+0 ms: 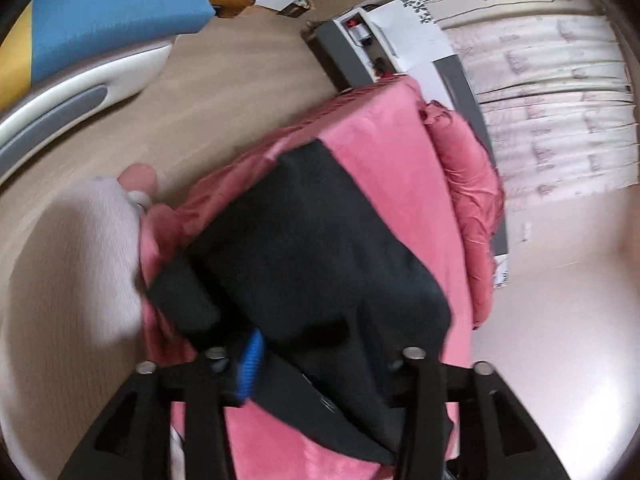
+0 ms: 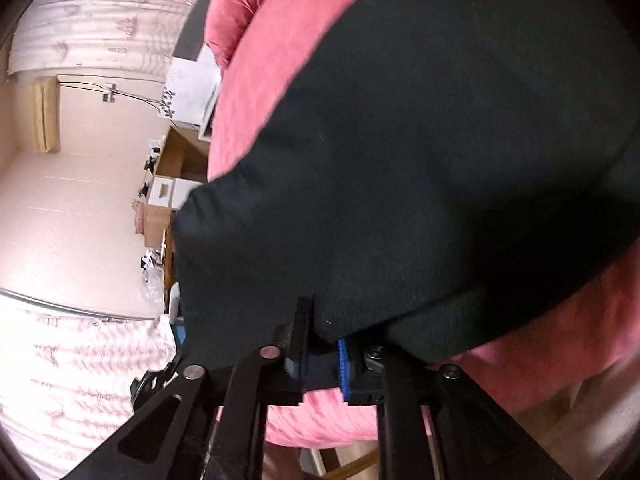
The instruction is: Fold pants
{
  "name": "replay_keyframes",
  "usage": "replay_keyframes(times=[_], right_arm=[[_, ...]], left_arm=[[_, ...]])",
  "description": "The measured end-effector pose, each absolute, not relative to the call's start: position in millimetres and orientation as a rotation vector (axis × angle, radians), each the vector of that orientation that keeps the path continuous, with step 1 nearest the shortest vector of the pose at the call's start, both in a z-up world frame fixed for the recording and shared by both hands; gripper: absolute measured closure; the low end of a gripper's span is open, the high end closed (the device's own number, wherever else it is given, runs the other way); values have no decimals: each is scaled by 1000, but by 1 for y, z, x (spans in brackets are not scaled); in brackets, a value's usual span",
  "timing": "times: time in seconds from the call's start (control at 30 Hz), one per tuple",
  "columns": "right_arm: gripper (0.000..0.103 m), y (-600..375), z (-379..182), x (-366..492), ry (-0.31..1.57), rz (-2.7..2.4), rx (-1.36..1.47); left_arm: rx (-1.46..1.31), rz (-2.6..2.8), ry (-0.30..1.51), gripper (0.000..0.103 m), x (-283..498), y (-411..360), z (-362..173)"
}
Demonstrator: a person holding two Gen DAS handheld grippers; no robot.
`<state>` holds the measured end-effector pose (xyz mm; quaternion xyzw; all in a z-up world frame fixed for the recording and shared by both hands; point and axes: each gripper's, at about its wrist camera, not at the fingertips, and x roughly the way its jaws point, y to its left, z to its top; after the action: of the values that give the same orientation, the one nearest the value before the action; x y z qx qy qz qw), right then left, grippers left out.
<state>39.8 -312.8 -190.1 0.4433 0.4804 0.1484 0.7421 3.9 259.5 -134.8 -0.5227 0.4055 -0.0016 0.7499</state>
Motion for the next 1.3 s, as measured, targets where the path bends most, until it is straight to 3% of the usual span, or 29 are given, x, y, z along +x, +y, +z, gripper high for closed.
replay_keyframes(times=[0.07,0.13,0.23,0.27,0.33,0.43,0.57,0.67,0.77,0.97,1.17,1.23,1.3], right_arm=[[65,-314,-191,41,1052,314,985],[65,-314,-193,41,1042,303,1042],[71,-325,-202,33,1054,271,1095],[78,-326,-203,33,1057,264,1104],[96,-330,-199,32,1036,243,1095],[96,-345,-176,30,920,279,1121],[96,-358,-144,23,839,322,1080],[96,-346,-156,21,962,334,992],[96,-329,-181,18,1081,291,914],[92,-336,-183,14,1100,286,907],[91,-338,-191,13,1107,273,996],[90,-344,-199,15,1103,267,1064],[94,-345,-197,13,1089,267,1064]], left_arm=[[-1181,-16,916,47,0,254,-137],[-1220,-23,951,47,10,253,-144],[-1325,37,959,49,25,252,-148],[-1356,53,951,51,27,253,-151],[-1378,78,968,86,35,252,-152],[-1236,-25,916,91,45,243,-123],[-1090,-124,854,92,24,239,-87],[-934,-19,933,92,6,243,-104],[-975,28,985,94,-2,248,-139],[-923,44,943,93,-4,242,-130],[-833,67,904,78,-24,227,-111],[-857,28,912,66,-18,221,-118],[-852,30,952,68,-12,217,-119]])
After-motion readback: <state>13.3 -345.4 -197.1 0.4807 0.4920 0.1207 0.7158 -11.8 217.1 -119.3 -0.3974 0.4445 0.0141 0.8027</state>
